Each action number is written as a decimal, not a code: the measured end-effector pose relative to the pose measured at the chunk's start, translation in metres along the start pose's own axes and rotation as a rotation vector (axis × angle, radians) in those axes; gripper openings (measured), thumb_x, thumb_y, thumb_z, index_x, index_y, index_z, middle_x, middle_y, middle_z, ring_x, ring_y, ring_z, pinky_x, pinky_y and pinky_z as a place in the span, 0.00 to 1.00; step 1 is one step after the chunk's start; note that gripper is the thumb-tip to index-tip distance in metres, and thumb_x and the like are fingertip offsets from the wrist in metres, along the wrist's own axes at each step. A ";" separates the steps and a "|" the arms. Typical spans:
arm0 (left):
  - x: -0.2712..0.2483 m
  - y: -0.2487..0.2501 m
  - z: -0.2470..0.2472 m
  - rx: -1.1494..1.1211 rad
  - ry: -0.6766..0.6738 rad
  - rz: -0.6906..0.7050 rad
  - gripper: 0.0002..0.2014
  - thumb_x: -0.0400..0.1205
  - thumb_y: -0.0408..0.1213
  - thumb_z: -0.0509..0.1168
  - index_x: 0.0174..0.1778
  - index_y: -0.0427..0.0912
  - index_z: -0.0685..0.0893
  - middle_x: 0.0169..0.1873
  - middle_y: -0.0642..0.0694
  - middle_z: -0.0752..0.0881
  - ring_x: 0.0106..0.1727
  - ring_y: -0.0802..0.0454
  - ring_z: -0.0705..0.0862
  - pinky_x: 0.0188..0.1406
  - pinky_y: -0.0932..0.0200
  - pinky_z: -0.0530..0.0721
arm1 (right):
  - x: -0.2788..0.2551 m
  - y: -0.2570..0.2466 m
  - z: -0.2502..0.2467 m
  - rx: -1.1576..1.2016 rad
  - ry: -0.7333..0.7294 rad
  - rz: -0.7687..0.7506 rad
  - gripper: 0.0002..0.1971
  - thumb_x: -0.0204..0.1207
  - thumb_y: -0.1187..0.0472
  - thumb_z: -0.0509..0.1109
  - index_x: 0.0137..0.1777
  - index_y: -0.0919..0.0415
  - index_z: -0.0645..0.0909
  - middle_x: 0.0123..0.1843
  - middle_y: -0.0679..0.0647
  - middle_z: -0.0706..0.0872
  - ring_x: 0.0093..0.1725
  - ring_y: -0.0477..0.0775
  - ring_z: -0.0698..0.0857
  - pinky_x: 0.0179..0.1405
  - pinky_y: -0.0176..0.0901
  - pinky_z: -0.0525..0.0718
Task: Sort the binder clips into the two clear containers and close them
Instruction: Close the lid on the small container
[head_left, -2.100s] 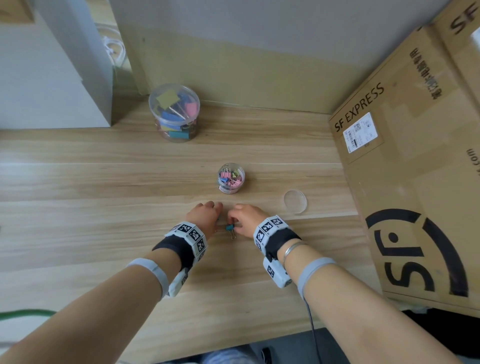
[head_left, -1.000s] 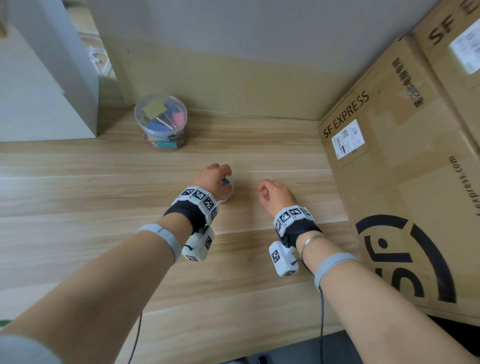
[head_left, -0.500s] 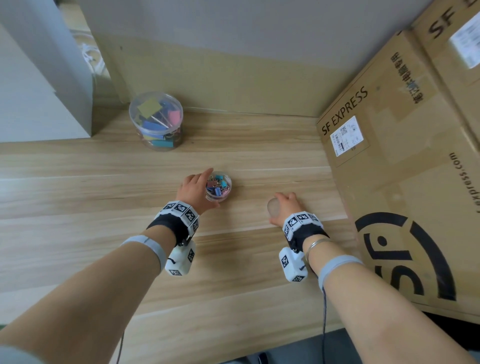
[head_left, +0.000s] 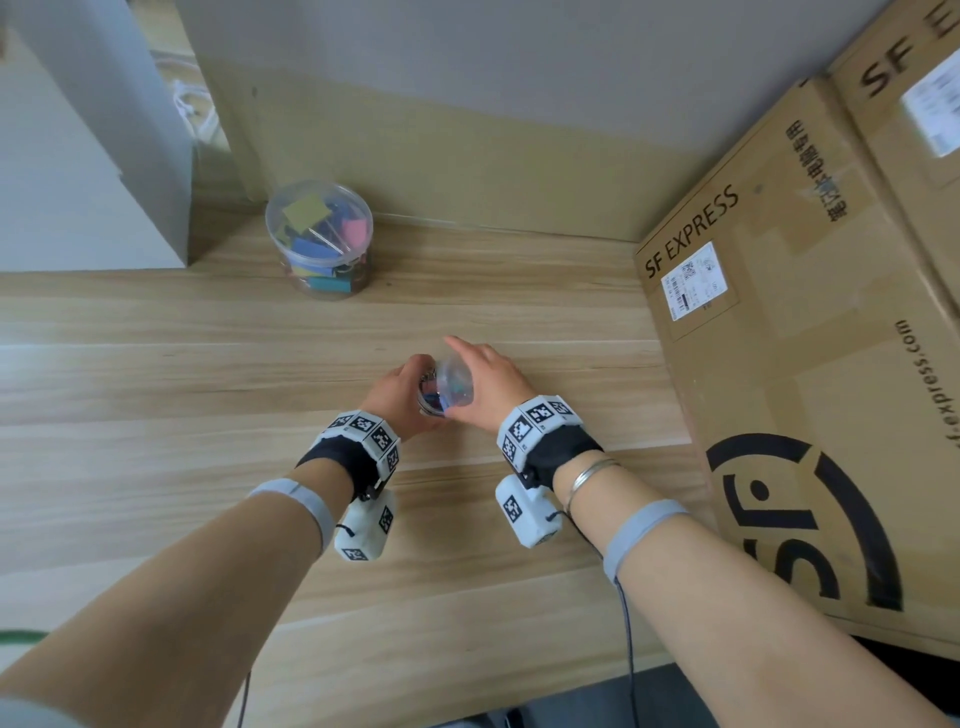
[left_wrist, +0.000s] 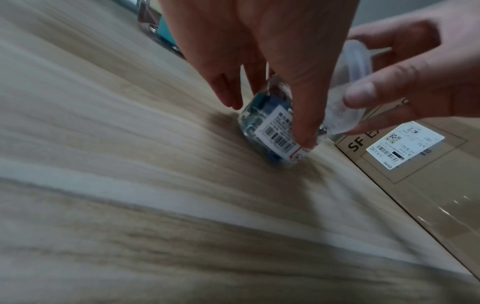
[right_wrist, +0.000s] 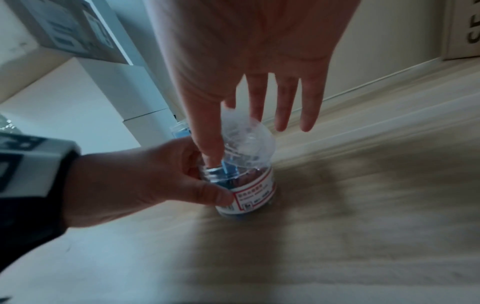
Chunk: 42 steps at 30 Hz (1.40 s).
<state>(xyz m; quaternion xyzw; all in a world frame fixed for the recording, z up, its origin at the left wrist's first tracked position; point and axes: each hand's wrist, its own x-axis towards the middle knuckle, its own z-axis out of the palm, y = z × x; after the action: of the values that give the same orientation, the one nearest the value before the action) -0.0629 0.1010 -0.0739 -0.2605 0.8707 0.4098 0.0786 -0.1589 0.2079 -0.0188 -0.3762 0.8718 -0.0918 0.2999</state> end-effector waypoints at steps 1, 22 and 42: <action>-0.001 0.002 -0.001 -0.008 -0.008 0.007 0.41 0.67 0.40 0.78 0.73 0.38 0.65 0.66 0.36 0.79 0.64 0.38 0.80 0.62 0.51 0.78 | 0.002 -0.002 0.000 -0.019 -0.026 -0.011 0.47 0.65 0.54 0.79 0.81 0.49 0.55 0.78 0.55 0.69 0.75 0.59 0.70 0.74 0.51 0.70; -0.013 0.011 -0.004 -0.088 0.131 0.030 0.37 0.65 0.38 0.78 0.68 0.34 0.71 0.62 0.37 0.81 0.63 0.42 0.80 0.58 0.57 0.76 | 0.004 -0.027 0.000 -0.065 0.158 0.253 0.30 0.65 0.38 0.70 0.58 0.62 0.78 0.53 0.59 0.87 0.51 0.60 0.85 0.40 0.41 0.78; 0.096 0.016 -0.080 -0.055 0.158 -0.114 0.26 0.79 0.31 0.62 0.75 0.39 0.69 0.68 0.37 0.80 0.68 0.41 0.79 0.70 0.49 0.76 | 0.120 -0.033 -0.062 -0.024 0.221 0.035 0.28 0.65 0.53 0.77 0.62 0.57 0.71 0.61 0.62 0.76 0.55 0.65 0.82 0.51 0.46 0.79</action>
<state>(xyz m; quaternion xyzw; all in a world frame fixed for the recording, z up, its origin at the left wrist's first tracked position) -0.1469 0.0115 -0.0441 -0.3430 0.8463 0.4068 0.0255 -0.2403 0.0953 -0.0104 -0.3523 0.9070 -0.1171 0.1989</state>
